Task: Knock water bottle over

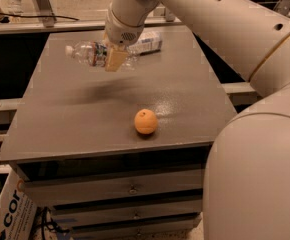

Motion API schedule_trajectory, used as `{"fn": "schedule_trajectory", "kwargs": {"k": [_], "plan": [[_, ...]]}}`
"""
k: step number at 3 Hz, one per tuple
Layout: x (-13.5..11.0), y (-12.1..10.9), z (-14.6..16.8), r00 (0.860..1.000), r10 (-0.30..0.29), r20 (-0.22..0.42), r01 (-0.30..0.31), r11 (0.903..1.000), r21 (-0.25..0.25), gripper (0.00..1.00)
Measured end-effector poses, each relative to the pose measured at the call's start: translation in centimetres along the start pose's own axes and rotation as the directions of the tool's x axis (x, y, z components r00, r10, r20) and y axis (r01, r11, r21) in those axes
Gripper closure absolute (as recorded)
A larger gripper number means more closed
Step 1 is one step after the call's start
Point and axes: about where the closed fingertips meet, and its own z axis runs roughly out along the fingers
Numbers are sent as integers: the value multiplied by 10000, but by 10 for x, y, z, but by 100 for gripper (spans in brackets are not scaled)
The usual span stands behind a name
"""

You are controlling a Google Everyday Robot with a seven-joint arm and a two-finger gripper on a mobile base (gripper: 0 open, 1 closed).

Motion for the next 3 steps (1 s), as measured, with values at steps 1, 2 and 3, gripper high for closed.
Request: {"fn": "schedule_trajectory", "kwargs": {"k": [1, 2, 3], "plan": [[5, 6, 10, 9957, -347, -856, 325, 9991, -263, 100], [11, 11, 16, 9874, -592, -1470, 532, 9976, -442, 100], [15, 17, 21, 9821, -761, -1724, 658, 9958, -643, 100]]}}
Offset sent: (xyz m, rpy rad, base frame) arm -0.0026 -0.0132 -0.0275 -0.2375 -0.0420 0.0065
